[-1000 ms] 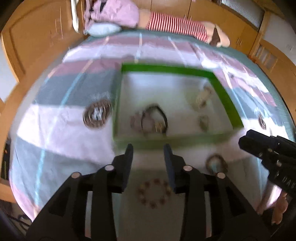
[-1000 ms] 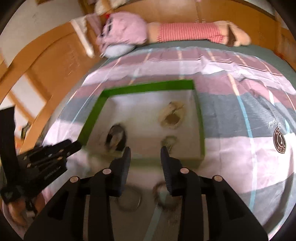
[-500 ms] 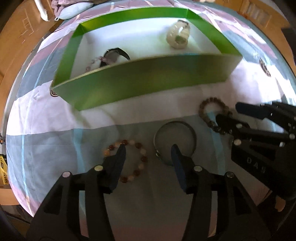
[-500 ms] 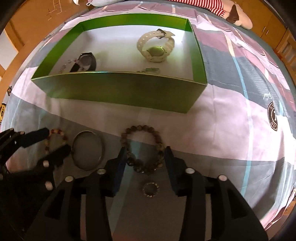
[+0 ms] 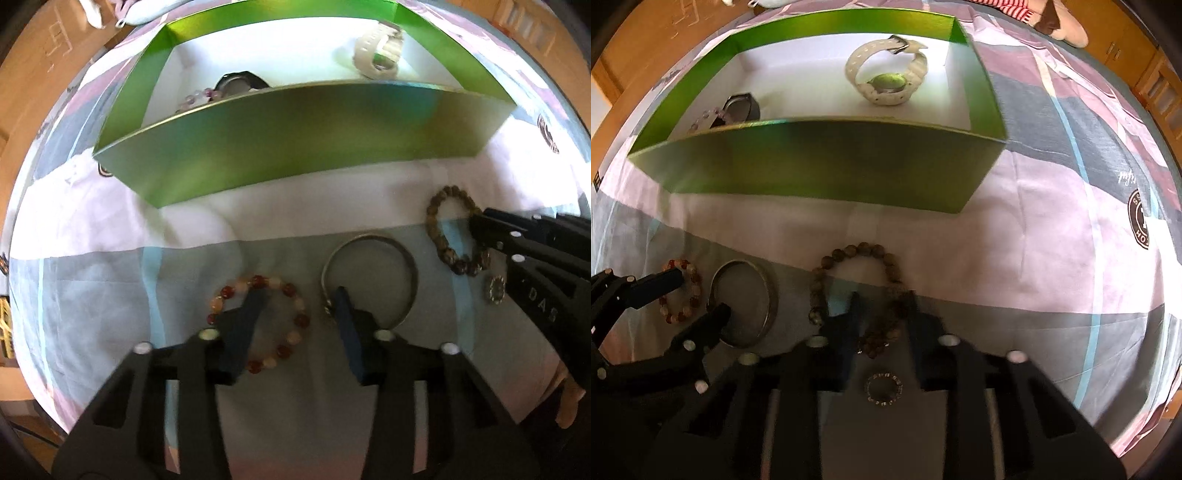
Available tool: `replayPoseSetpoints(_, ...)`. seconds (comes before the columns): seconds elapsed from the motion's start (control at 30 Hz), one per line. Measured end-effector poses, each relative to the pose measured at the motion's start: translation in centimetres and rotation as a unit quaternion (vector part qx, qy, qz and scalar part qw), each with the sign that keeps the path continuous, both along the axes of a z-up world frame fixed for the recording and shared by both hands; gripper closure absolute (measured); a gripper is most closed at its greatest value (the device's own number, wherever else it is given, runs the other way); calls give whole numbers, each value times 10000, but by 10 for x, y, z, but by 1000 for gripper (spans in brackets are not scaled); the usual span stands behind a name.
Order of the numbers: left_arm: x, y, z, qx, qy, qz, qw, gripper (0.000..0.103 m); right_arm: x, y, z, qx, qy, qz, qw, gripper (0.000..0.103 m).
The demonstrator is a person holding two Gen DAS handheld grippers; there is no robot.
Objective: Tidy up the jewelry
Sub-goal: 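Grasp the brown wooden bead bracelet with the right tool while the left tool approaches the red-white bracelet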
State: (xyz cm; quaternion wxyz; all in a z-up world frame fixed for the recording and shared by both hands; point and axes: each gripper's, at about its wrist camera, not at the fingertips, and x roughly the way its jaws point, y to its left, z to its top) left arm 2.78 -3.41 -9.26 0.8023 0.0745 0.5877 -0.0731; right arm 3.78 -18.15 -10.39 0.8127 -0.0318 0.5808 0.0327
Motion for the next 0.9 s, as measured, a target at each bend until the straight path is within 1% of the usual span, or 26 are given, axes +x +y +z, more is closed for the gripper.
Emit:
replayPoseSetpoints(0.07, 1, 5, 2, 69, -83, 112, 9999, 75, -1, -5, 2, 31, -50, -69, 10000, 90)
replayPoseSetpoints(0.13, 2, 8, 3, 115, -119, 168, 9997, 75, 2, -12, 4, 72, -87, -167, 9998, 90)
replayPoseSetpoints(0.3, 9, 20, 9, 26, -165, 220, 9996, 75, 2, -17, 10, 167, -169, -253, 9994, 91)
replayPoseSetpoints(0.33, 9, 20, 10, 4, -193, 213, 9996, 73, 0, -17, 11, 188, -173, -254, 9994, 91)
replayPoseSetpoints(0.37, 7, 20, 13, -21, -222, 188, 9996, 69, 0, -18, 11, 248, -163, -259, 9992, 90)
replayPoseSetpoints(0.43, 5, 16, 15, -7, -276, 143, 9995, 66, 5, -21, 12, 350, -164, -277, 9989, 90)
replayPoseSetpoints(0.47, 4, 14, 16, 31, -311, 105, 9995, 63, 5, -21, 14, 422, -204, -291, 9985, 88)
replayPoseSetpoints(0.53, 1, 11, 17, 46, -334, 50, 9994, 58, 7, -22, 19, 502, -335, -295, 9977, 78)
replayPoseSetpoints(0.6, 1, 7, 17, 1, -345, 3, 9994, 56, 5, -23, 25, 491, -528, -333, 9968, 63)
replayPoseSetpoints(0.67, 1, 4, 19, -14, -375, -33, 9993, 54, 6, -23, 26, 455, -561, -330, 9968, 61)
replayPoseSetpoints(0.9, -7, -9, 16, 38, -337, -105, 9994, 50, 11, -14, 3, 111, -244, -227, 9994, 61)
